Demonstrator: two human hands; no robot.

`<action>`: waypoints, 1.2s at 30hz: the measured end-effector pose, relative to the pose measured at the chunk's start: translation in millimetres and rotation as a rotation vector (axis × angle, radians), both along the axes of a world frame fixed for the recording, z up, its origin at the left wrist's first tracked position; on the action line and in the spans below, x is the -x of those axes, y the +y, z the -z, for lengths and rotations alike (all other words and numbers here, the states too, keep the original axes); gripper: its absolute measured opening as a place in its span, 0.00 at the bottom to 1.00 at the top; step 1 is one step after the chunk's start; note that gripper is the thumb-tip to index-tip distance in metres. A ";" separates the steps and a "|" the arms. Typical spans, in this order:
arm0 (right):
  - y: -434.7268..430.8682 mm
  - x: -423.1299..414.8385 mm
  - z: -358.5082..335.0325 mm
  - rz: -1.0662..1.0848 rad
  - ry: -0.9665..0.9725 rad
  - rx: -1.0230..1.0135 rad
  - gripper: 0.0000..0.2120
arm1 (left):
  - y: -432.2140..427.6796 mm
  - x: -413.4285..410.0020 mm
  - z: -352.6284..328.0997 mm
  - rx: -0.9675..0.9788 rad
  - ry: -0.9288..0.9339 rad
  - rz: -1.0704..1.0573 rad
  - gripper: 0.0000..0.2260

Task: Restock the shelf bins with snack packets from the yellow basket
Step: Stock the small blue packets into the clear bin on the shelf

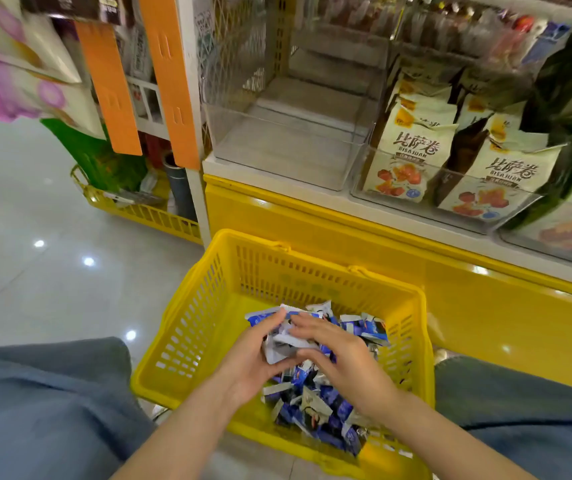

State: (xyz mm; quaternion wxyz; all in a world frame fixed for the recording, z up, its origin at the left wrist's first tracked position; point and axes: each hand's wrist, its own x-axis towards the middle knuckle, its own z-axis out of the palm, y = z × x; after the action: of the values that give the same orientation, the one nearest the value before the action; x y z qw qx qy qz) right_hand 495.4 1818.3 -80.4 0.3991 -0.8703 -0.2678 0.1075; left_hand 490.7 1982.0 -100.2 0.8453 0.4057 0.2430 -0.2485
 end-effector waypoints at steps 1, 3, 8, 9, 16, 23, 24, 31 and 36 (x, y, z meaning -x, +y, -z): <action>1.2 3.1 -0.4 -0.039 0.001 -0.010 0.15 | 1.7 2.7 -1.2 -0.024 -0.034 0.004 0.13; 4.2 9.5 -4.3 -0.050 0.042 -0.089 0.14 | 4.4 5.9 -3.7 -0.066 -0.071 -0.038 0.19; 12.9 10.6 -17.0 0.404 0.152 -0.305 0.14 | 5.6 8.7 -12.1 -0.098 -0.203 -0.117 0.27; 14.4 7.7 -21.0 0.459 0.226 -0.311 0.16 | 4.9 8.7 -14.7 -0.099 -0.250 -0.115 0.26; 19.5 -5.5 -46.8 0.376 0.560 -0.363 0.08 | -0.3 -3.5 -35.2 -0.281 -0.453 -0.180 0.25; 24.8 -46.2 -89.8 0.354 0.378 -0.431 0.11 | 22.4 -50.7 -69.0 -0.298 -0.584 -0.179 0.16; 25.2 -55.2 -96.1 0.358 0.343 -0.425 0.12 | 27.9 -59.1 -74.4 -0.320 -0.584 -0.197 0.15; 40.6 -130.5 -142.5 0.436 0.051 -0.435 0.07 | 66.2 -113.2 -114.6 -0.612 -0.664 -0.142 0.10; 69.9 -217.0 -175.3 0.568 -0.213 -0.329 0.16 | 89.3 -143.9 -135.1 -0.734 -0.701 -0.188 0.10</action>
State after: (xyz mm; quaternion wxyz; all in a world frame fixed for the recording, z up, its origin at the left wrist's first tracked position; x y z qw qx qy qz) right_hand 712.4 1888.2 94.9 0.5180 -0.8404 -0.0685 -0.1439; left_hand 634.6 2071.3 34.9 0.6965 0.7111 0.0516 0.0814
